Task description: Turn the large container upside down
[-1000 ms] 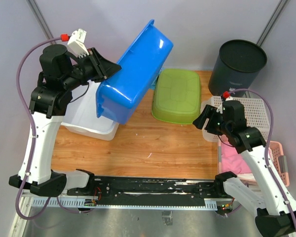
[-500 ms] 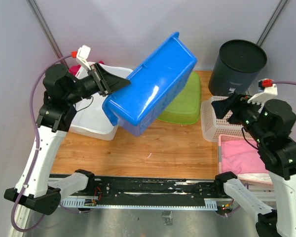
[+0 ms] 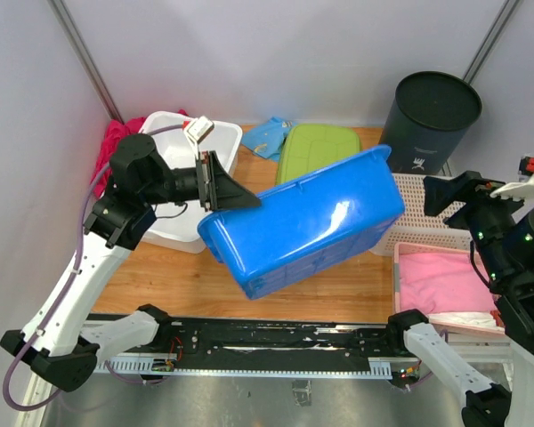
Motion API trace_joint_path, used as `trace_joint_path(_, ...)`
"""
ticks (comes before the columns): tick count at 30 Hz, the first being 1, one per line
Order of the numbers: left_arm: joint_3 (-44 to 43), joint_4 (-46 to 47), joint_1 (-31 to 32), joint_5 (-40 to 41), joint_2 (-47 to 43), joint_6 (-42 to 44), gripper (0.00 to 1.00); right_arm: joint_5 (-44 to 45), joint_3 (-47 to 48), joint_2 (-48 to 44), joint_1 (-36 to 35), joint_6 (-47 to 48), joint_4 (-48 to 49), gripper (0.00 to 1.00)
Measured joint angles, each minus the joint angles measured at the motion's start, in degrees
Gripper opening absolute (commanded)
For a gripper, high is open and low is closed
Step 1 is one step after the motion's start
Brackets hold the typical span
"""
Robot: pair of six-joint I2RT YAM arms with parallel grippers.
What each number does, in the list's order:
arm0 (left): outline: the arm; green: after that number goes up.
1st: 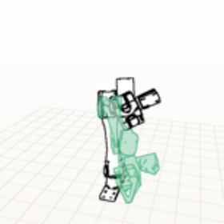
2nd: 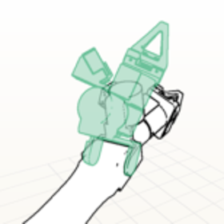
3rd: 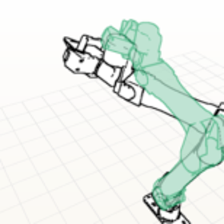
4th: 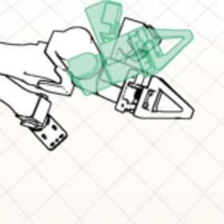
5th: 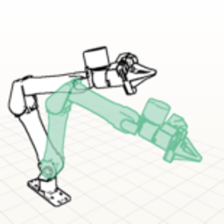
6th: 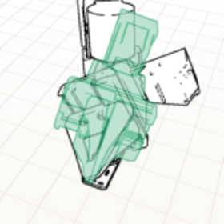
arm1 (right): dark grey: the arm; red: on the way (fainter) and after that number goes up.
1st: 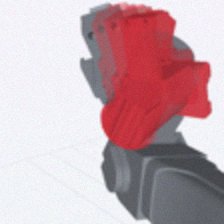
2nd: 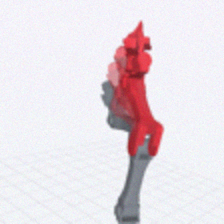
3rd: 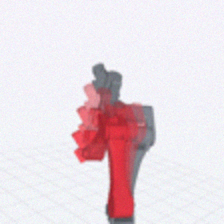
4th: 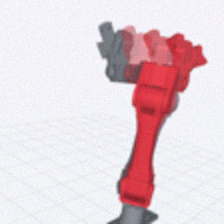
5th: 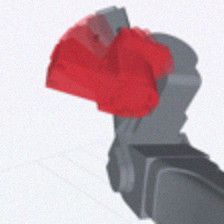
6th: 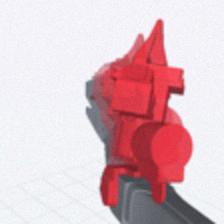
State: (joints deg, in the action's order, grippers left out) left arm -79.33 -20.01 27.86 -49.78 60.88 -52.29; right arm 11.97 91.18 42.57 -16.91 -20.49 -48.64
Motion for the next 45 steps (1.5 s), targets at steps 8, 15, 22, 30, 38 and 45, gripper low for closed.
trace_joint_path(8, 6.97, -9.07, 0.09, -2.82, -0.24, 5.90, 0.00, -9.86, 0.42, 1.27, 0.00, 7.76, -0.74, 0.74)
trace_joint_path(15, 10.93, -11.10, 0.17, -6.95, 3.30, 10.95, 0.00, -37.07, -3.56, 8.57, -0.04, 15.85, -1.40, 0.74)
trace_joint_path(22, 10.93, -11.15, 0.09, -9.66, 4.90, 14.03, 0.00, -58.80, -11.15, 13.03, -0.04, 21.79, 0.83, 0.74)
trace_joint_path(30, 10.93, -11.21, 0.09, -11.87, 5.70, 15.26, 0.00, -63.52, -18.97, 11.04, -0.07, 29.24, 6.05, 0.65)
trace_joint_path(38, 10.93, -11.34, 0.09, -13.35, 6.38, 15.96, 0.00, -66.01, -24.00, 7.37, -0.07, 36.92, 8.70, 0.55)
trace_joint_path(45, 10.91, -11.34, 0.09, -14.43, 7.13, 16.41, 0.00, -70.36, -23.89, 11.39, -0.07, 39.93, 7.80, 0.30)
